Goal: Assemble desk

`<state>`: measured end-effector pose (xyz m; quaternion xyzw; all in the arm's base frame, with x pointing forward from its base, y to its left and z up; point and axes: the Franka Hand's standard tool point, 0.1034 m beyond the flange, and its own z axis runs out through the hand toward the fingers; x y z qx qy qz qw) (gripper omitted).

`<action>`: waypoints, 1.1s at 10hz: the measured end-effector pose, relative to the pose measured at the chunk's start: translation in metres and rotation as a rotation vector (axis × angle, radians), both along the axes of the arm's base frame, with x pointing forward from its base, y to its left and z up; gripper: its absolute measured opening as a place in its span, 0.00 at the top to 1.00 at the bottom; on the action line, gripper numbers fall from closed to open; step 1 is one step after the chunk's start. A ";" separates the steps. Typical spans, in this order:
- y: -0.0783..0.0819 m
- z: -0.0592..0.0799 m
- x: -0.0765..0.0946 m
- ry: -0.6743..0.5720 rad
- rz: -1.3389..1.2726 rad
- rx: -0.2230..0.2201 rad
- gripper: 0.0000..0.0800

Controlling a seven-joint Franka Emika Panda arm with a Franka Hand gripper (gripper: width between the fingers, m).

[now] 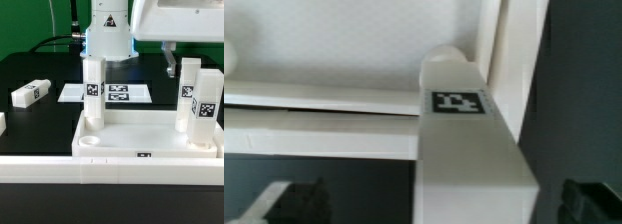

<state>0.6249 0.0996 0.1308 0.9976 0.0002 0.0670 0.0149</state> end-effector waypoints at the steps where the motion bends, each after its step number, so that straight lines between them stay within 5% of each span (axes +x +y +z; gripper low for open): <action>1: 0.003 -0.002 0.001 -0.006 0.005 0.000 0.19; 6: 0.001 -0.009 0.001 -0.008 0.007 -0.007 0.20; 8: 0.001 -0.009 0.001 -0.009 -0.032 -0.002 0.63; 11: 0.001 -0.010 0.001 -0.013 -0.172 0.019 0.64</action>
Offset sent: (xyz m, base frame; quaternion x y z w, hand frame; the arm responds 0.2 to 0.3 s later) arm 0.0028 0.0032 -0.0057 0.0036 0.0142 0.0024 0.9999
